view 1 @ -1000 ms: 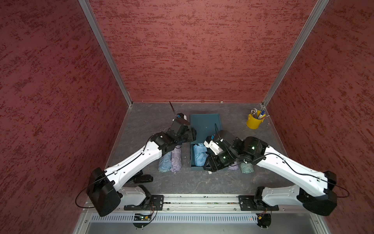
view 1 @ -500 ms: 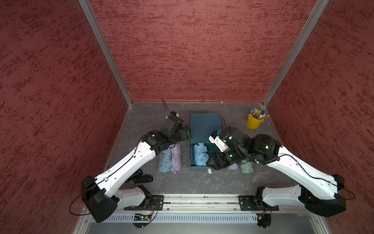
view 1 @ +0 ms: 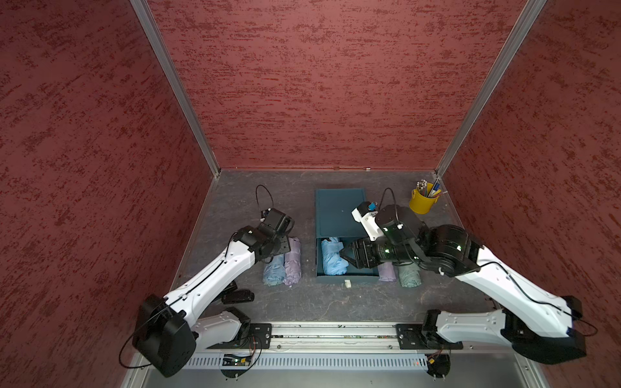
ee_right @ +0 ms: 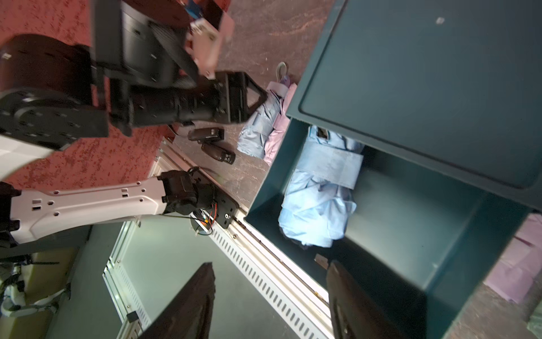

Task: Place the umbrella in the drawer by color
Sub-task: Pick up the umbrella from the center of the board.

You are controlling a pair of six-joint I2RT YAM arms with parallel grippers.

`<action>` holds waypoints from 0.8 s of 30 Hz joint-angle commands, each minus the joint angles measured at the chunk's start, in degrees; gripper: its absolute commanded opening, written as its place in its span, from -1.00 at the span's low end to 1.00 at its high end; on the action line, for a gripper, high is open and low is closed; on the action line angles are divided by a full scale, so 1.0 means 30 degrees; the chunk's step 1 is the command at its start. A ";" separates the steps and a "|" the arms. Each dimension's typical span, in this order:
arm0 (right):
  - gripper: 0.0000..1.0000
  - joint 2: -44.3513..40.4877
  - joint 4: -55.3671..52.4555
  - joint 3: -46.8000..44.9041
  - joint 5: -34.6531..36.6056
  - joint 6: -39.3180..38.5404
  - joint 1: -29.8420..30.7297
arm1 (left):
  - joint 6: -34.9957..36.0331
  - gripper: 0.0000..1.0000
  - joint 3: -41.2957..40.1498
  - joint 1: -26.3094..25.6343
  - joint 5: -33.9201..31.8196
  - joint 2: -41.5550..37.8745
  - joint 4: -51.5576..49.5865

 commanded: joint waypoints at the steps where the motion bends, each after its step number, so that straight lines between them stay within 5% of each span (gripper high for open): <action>1: 0.27 -0.0293 0.1355 -0.0461 0.0536 0.0446 0.0142 | 0.0232 0.13 0.0105 -0.0382 -0.1277 0.0682 0.0220; 24: 0.24 -0.1011 0.2015 -0.1395 -0.0001 0.1075 0.0132 | 0.0643 -0.23 -0.0566 -0.0666 -0.2266 0.3915 0.2016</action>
